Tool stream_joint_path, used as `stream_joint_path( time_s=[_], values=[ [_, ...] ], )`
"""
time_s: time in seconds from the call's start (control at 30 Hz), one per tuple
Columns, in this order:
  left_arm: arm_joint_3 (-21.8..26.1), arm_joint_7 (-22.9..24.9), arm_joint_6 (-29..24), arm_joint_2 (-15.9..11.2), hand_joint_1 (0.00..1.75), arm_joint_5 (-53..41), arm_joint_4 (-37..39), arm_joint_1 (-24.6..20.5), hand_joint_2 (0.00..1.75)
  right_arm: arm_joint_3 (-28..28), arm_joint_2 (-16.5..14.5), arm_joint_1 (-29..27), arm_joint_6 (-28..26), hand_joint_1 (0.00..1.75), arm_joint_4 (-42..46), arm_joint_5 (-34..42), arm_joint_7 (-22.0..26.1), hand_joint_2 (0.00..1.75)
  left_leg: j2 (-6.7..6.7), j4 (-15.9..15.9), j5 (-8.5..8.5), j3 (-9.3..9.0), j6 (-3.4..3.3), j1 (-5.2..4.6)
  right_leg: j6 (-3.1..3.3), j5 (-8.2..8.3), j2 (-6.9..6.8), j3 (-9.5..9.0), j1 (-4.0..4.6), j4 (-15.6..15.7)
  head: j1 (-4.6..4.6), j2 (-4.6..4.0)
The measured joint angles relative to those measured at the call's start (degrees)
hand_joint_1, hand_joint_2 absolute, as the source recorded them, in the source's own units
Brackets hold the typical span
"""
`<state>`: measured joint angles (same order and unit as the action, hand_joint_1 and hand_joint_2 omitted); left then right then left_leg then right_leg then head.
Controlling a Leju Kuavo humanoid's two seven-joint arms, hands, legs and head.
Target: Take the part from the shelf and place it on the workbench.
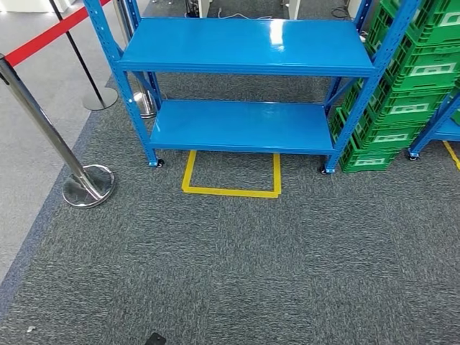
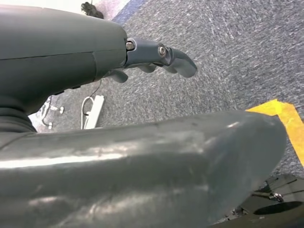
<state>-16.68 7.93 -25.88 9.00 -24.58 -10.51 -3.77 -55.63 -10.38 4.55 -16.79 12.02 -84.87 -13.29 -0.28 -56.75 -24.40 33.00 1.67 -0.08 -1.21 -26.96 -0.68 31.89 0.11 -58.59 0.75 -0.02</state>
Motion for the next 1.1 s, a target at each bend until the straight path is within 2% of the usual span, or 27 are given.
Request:
stream_joint_path(
  time_s=[0.23,1.1],
  values=[
    [0.0,0.0,-0.02,0.01,0.0,-0.01,0.0,0.0,0.0,0.0,0.0,0.01,0.04,0.0,-0.02,0.23,0.39,1.75,0.0,-0.01,0.07,0.03,-0.46,-0.14,-0.54,0.29,0.01,-0.39,-0.14,0.3,-0.02,-0.01],
    [0.02,-0.26,-0.09,0.03,0.0,-0.38,0.0,0.0,0.0,0.0,0.04,0.09,0.67,0.0,0.01,0.24,-0.37,1.75,0.01,0.01,0.21,0.02,-0.52,-0.05,-0.57,0.31,0.0,-0.38,-0.08,0.27,-0.03,-0.01]
  ],
)
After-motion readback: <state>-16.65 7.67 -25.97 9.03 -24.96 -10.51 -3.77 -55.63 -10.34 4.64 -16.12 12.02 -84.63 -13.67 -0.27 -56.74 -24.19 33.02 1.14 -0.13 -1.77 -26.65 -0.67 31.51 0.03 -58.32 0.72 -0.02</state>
